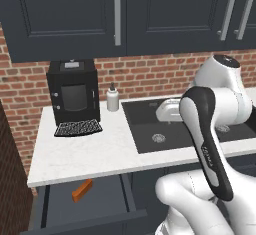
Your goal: Pick up the knife from the drawer and place it on the cutting board. Then place the meat from the plate to the cutting board.
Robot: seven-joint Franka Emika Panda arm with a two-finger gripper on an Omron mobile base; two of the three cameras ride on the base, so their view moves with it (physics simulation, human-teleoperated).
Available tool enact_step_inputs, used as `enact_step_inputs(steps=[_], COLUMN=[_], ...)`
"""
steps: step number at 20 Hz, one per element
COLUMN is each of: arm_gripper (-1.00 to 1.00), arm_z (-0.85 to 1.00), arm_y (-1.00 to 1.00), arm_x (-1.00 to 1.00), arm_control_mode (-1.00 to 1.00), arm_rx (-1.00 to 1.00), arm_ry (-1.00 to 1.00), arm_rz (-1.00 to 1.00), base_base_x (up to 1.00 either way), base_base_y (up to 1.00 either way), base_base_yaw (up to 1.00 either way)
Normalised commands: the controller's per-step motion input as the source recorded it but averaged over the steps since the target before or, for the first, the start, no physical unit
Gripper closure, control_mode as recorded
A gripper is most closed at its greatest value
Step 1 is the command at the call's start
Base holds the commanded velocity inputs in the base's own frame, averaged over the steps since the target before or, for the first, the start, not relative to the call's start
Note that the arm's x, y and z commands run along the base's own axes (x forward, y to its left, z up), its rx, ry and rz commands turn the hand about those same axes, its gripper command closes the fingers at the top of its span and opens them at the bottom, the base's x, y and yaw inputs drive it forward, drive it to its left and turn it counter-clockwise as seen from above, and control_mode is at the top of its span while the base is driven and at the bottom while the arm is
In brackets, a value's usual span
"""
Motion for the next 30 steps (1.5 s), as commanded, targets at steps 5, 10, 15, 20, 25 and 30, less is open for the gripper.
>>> enact_step_inputs(steps=[5, 10, 15, 20, 25, 30], arm_gripper=[-1.0, -1.0, -1.0, -1.0, -1.0, -1.0], arm_z=[0.0, 0.0, 0.0, 0.0, 0.0, 0.0], arm_y=[0.0, 0.0, 0.0, 0.0, 0.0, 0.0], arm_x=[0.0, 0.0, 0.0, 0.0, 0.0, 0.0], arm_control_mode=[1.0, 1.0, 1.0, 1.0, 1.0, 1.0], arm_rx=[0.0, 0.0, 0.0, 0.0, 0.0, 0.0], arm_ry=[0.0, 0.0, 0.0, 0.0, 0.0, 0.0], arm_rz=[0.0, 0.0, 0.0, 0.0, 0.0, 0.0], base_base_x=[0.0, -0.09, -0.45, -0.49, -0.2, -0.01], base_base_y=[0.0, -0.17, -0.43, -0.51, -0.46, -0.33], base_base_yaw=[0.0, 0.08, 0.38, 0.57, 0.45, 0.36])
